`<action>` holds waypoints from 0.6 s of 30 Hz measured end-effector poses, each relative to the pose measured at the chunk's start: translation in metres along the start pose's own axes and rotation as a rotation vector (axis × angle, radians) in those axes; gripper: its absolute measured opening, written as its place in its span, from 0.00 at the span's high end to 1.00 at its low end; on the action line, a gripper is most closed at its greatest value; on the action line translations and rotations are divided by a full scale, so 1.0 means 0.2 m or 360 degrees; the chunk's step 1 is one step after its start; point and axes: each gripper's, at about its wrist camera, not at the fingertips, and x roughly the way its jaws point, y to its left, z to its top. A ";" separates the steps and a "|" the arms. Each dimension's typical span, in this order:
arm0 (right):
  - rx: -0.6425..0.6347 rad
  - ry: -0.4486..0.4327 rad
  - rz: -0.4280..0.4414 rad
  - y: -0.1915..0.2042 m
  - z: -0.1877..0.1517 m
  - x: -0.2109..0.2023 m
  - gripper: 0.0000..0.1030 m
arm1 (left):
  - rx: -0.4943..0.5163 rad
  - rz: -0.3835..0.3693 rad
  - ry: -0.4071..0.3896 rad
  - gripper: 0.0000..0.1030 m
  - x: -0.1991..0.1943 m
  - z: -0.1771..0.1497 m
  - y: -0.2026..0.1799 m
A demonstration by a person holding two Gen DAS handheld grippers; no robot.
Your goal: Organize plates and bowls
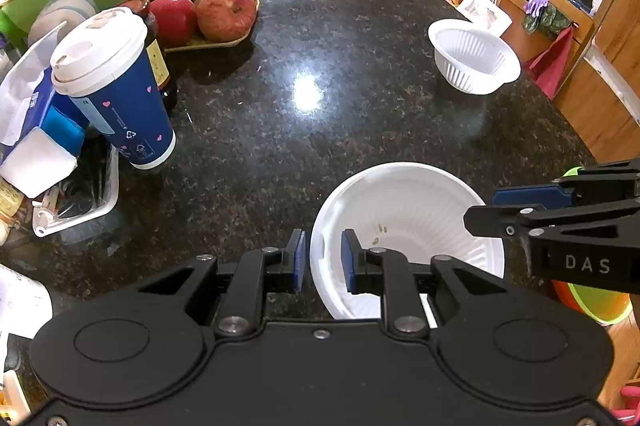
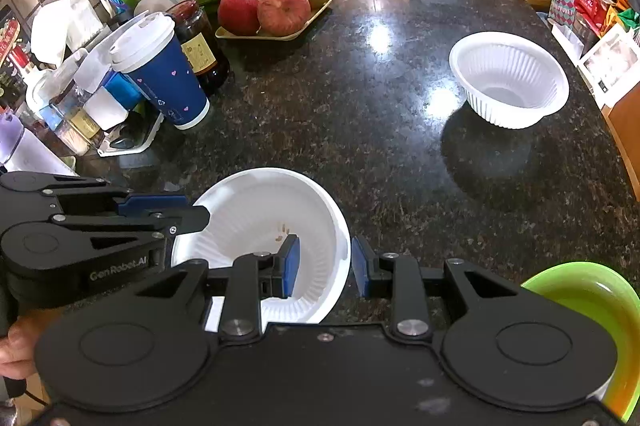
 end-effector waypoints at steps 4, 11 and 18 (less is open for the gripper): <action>0.0013 -0.0022 0.0010 -0.03 0.01 -0.03 0.70 | -0.0017 0.0002 -0.0011 0.72 -0.03 0.03 -0.02; 0.0038 -0.0124 0.0018 -0.18 0.04 -0.21 0.70 | -0.0026 -0.0028 -0.0054 0.72 -0.11 0.11 -0.13; 0.0113 -0.0264 -0.0041 -0.46 0.08 -0.45 0.70 | 0.0010 -0.0044 -0.0126 0.72 -0.15 0.25 -0.34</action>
